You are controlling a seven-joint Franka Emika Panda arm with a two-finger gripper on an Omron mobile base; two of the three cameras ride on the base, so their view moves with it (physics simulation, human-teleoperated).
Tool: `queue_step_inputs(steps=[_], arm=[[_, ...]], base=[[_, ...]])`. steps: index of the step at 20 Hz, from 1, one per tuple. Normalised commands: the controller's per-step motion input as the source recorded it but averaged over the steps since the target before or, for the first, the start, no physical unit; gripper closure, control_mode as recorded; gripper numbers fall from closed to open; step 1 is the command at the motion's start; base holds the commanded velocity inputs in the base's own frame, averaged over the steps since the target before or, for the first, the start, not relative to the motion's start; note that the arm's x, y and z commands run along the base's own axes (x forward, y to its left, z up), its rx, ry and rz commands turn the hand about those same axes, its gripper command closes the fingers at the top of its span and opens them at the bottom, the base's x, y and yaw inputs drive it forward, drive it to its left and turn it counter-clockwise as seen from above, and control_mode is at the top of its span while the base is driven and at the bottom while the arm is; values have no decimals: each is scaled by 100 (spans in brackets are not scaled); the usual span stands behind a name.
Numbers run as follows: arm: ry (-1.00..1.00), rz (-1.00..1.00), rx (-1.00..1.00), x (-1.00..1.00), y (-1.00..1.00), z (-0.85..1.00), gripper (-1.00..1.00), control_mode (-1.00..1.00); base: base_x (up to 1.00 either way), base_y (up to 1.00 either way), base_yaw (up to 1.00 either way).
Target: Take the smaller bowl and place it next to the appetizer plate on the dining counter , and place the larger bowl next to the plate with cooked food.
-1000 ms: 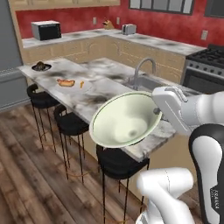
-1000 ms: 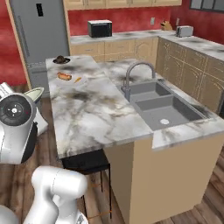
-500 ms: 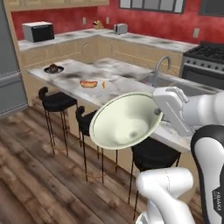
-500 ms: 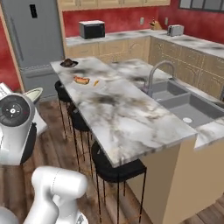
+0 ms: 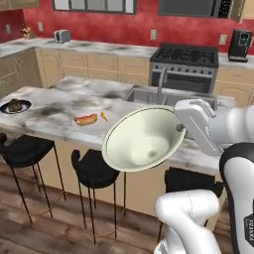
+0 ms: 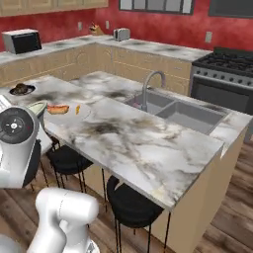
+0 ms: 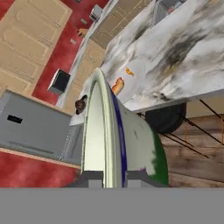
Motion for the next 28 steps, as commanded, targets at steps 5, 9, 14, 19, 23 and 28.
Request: queue_step_inputs(steps=[5,9,14,19,23,28], arm=[[0,0,0,0,0,0,100,100],[0,0,0,0,0,0,100,100],[0,0,0,0,0,0,100,100],[0,0,0,0,0,0,100,100],[0,0,0,0,0,0,100,100],[-6,-10,0,6,-29,-8,100,-100]], base=[[59,87,-70],[51,92,-67],[41,95,-64],[15,86,-50],[0,29,-26],[0,0,0]])
